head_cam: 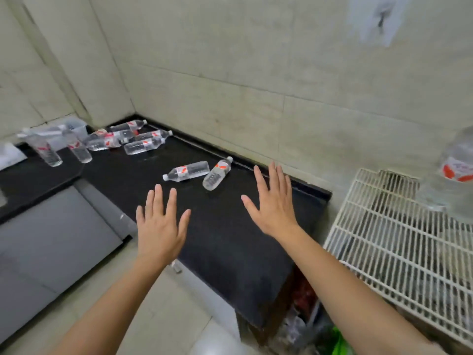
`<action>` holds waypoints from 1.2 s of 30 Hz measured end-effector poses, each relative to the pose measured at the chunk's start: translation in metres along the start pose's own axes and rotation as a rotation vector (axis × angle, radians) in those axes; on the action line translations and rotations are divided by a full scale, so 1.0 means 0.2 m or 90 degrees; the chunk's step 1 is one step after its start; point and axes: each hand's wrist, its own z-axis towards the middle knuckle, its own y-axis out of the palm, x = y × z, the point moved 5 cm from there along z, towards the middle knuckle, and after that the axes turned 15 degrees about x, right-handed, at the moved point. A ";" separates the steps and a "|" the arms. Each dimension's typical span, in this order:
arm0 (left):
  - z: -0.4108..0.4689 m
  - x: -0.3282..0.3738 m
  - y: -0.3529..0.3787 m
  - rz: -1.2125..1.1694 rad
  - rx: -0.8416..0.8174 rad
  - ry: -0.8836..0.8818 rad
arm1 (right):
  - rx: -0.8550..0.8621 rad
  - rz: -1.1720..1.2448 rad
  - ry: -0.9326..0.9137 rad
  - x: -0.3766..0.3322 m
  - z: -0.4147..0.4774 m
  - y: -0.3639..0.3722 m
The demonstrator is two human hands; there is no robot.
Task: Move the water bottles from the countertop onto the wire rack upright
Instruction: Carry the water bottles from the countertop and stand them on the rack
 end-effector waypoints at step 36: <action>1.42 -1.01 2.12 -0.066 -0.492 -0.005 | -0.218 -0.008 0.388 -0.26 0.89 2.24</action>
